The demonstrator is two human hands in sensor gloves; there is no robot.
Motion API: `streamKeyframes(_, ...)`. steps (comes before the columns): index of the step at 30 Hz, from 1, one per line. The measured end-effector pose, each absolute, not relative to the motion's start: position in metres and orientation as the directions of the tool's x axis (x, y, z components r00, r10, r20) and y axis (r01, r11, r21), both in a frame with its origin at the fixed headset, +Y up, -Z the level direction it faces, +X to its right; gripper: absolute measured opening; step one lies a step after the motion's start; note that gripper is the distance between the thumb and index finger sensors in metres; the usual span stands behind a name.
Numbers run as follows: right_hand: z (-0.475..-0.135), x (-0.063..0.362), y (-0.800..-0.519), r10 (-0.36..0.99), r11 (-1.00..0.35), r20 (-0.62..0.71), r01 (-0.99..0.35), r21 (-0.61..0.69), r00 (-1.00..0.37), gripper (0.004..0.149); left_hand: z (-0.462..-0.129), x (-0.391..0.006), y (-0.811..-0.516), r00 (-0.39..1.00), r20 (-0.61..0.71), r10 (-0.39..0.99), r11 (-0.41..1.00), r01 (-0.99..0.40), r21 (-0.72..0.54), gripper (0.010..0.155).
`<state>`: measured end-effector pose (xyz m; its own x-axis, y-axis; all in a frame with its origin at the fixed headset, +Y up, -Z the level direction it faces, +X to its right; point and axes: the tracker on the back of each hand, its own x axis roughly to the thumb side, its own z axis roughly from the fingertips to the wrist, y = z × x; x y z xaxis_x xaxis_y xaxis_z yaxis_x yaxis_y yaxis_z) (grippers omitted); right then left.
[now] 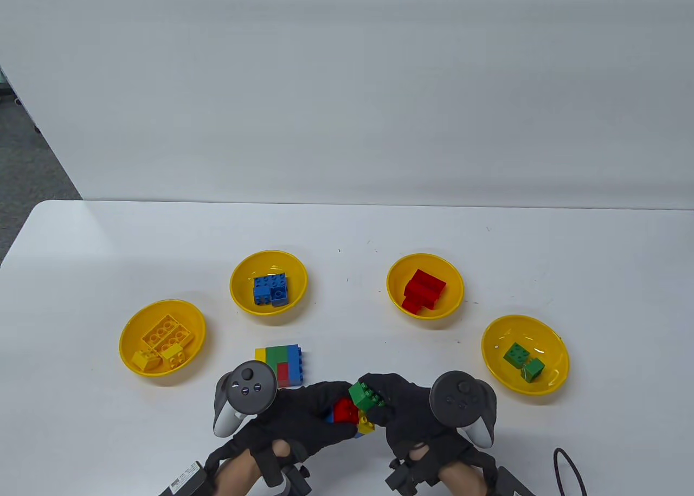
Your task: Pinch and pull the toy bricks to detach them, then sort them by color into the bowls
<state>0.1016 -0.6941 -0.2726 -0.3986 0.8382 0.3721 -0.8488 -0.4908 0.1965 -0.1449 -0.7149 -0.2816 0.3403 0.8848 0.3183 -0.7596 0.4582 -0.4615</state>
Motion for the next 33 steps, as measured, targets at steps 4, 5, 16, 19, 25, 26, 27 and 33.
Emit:
streamKeyframes(4,-0.277,0.138,-0.667,0.744,-0.541,0.446,-0.84,-0.037,-0.498,0.061,-0.284,-0.154,-0.716,0.363,0.293,0.884,0.461,-0.778,-0.427,0.067)
streamKeyframes(5,-0.276,0.152,-0.658,0.699,-0.565,0.451,-0.815,-0.128,-0.555,0.06,-0.284,-0.157,-0.716,0.368,0.288,0.884,0.461,-0.782,-0.419,0.067)
streamKeyframes(16,-0.295,0.299,-0.677,0.466,-0.781,0.022,-0.423,-0.459,-0.885,0.061,-0.289,-0.168,-0.716,0.36,0.249,0.899,0.434,-0.808,-0.398,0.068)
streamKeyframes(19,-0.311,0.298,-0.698,0.325,-0.882,-0.055,-0.281,-0.379,-0.944,0.06,-0.288,-0.168,-0.716,0.37,0.247,0.896,0.442,-0.8,-0.405,0.068)
streamKeyframes(25,-0.329,0.29,-0.714,0.18,-0.939,-0.077,-0.148,-0.312,-0.981,0.06,-0.287,-0.166,-0.717,0.375,0.249,0.893,0.449,-0.786,-0.425,0.068)
streamKeyframes(26,-0.33,0.289,-0.714,0.183,-0.937,-0.074,-0.151,-0.314,-0.98,0.06,-0.287,-0.165,-0.717,0.375,0.25,0.893,0.449,-0.785,-0.426,0.068)
streamKeyframes(27,-0.331,0.288,-0.714,0.187,-0.936,-0.072,-0.155,-0.317,-0.98,0.06,-0.287,-0.165,-0.717,0.374,0.251,0.893,0.449,-0.784,-0.428,0.069)
streamKeyframes(33,-0.331,0.286,-0.713,0.179,-0.934,-0.072,-0.147,-0.325,-0.981,0.062,-0.285,-0.164,-0.718,0.373,0.246,0.894,0.446,-0.783,-0.434,0.069)
